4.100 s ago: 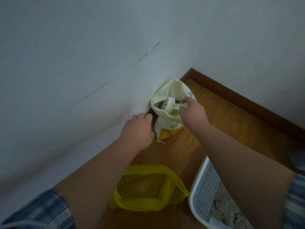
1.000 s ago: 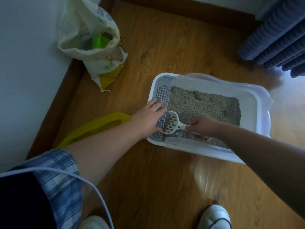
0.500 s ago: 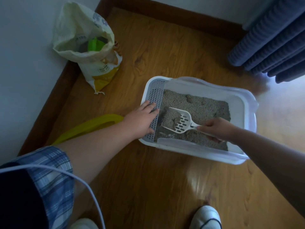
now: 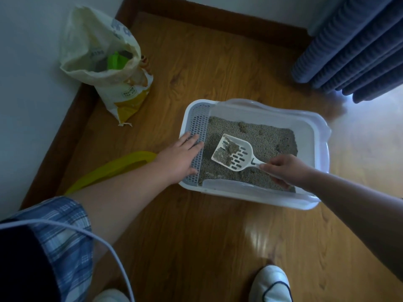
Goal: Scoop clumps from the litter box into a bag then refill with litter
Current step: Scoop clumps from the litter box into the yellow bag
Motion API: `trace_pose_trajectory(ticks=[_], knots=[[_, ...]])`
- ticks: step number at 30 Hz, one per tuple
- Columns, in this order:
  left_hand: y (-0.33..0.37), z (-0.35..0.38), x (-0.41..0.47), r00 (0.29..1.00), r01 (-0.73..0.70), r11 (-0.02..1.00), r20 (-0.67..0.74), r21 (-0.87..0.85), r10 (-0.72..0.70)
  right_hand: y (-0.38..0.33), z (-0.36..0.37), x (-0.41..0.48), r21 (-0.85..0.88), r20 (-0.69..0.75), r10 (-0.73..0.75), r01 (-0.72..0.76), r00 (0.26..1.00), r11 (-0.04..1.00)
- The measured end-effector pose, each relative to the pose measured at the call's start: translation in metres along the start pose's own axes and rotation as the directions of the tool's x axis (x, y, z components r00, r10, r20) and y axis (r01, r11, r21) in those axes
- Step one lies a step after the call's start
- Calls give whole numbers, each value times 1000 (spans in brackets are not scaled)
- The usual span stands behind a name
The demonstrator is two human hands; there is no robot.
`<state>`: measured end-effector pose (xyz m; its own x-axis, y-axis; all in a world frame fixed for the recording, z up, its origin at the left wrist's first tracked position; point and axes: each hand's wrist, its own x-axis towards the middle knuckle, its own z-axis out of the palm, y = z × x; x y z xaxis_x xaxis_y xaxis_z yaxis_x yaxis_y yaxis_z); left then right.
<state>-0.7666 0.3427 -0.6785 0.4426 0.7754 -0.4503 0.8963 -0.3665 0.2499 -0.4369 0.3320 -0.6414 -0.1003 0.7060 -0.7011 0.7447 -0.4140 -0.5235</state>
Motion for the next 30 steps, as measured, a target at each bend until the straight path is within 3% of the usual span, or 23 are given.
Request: trace_pose_trajectory(ticks=[6, 30], knots=[[3, -1, -2, 1000, 12, 1000, 6, -10, -12, -2, 10, -3, 61, 0, -1, 1, 1000, 998], [8, 3, -16, 999, 3, 1000, -35, -3, -3, -20, 8, -14, 24, -7, -27, 27, 1000, 999]])
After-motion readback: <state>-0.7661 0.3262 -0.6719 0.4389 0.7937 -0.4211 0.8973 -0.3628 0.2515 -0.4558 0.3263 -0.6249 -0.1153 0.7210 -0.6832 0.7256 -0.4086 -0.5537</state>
